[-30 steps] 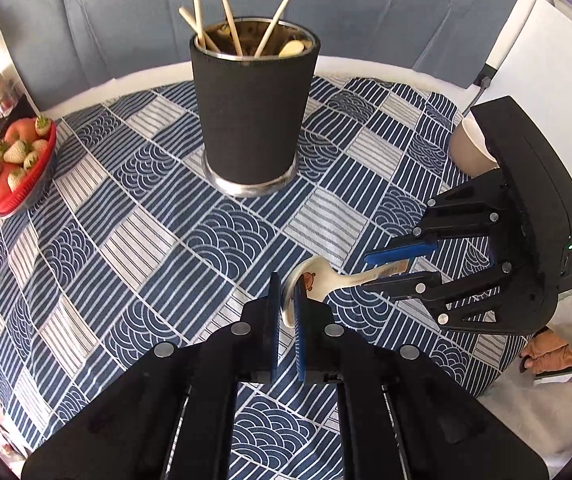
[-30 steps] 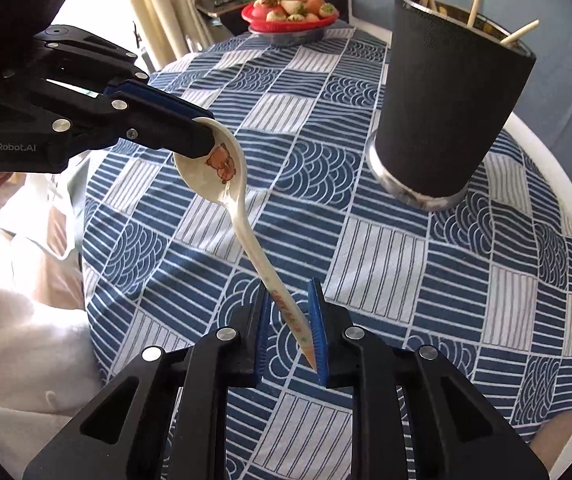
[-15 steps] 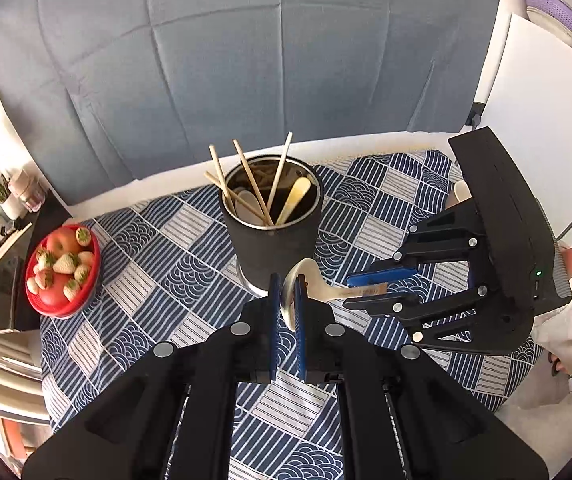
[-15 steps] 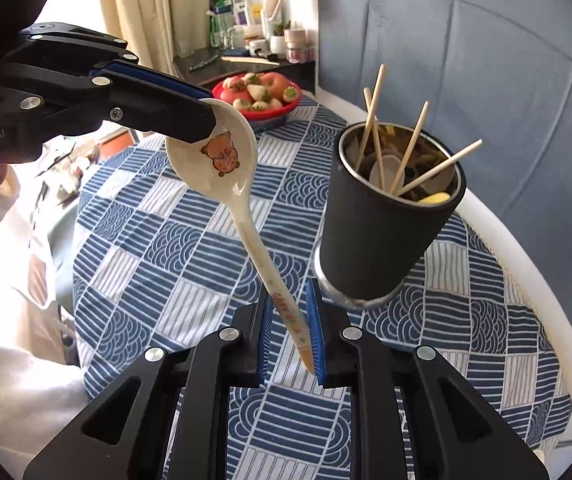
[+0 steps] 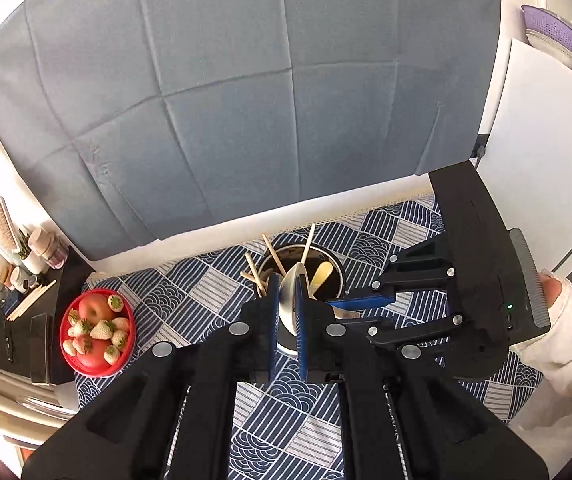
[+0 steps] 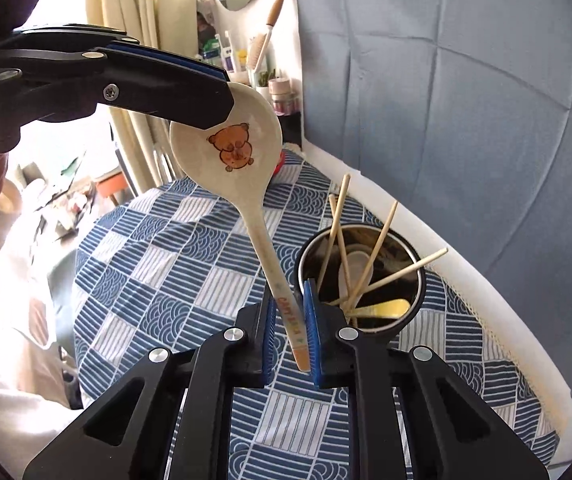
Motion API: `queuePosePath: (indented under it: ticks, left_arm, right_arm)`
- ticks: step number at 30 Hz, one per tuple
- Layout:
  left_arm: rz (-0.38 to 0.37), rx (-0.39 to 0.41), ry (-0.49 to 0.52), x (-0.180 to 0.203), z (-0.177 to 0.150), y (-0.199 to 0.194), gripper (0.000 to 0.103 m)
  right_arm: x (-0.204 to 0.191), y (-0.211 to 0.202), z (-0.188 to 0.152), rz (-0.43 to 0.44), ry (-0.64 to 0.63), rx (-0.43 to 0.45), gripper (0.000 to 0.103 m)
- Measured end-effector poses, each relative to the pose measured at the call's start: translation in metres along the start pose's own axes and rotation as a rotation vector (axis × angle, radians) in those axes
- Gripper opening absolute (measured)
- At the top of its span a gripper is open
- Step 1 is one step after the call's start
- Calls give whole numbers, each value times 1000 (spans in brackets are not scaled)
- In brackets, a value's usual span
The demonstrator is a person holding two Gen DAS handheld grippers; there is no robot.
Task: Organize utensils
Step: 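Lift the printed spoon with the right tool and lower it into the holder, then open the right tool and withdraw both tools from the holder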
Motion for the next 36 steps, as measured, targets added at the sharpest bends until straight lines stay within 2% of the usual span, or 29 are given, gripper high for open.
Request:
queuePosePath:
  ticks: [7,14,16,17,18,19,20,21,26,31,36]
  left_arm:
    - [0,38,26,0,29,9,9]
    - [-25,33,-6,-4,29,33,10]
    - [-35,58,-29,-6,27,36,12]
    - [-30,69,-39,-8,25,36,21]
    - [-17,79,-49,-11,21,35,51]
    - [8,104,-59,-16,20,32,70]
    - [30,141,-72,-20,19,28,94]
    - [45,176,-97,-25,17,23,97]
    - [172,210,-213,-52,-6,13,97]
    - [212,172,-293,-60,-42,9,97]
    - [259,142,-320,-57,-77,4,97]
  right_arm:
    - [18,13,25,-8,35,37,12]
    - [36,31,19,-15,94,36,12]
    - [43,35,15,-49,111,38,17]
    - [44,37,10,-46,123,28,40]
    - [46,36,6,-55,126,26,74]
    - [49,33,3,-90,117,38,83]
    - [52,28,0,-113,109,50,84]
    - [54,25,-4,-120,116,51,85]
    - [68,3,-23,-203,136,49,89]
    - [74,-16,-41,-245,199,32,91]
    - [64,-35,-54,-251,245,10,91]
Point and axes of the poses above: each gripper's, at about its wrist camera, not at the fingertips, and y roughly the way its jaws point, x to its right, z to its top, the point moved 9 cm from there along y, roughly the way its jaws point, and after that the axes turned 11 degrees about x, right-handed, at the moved point
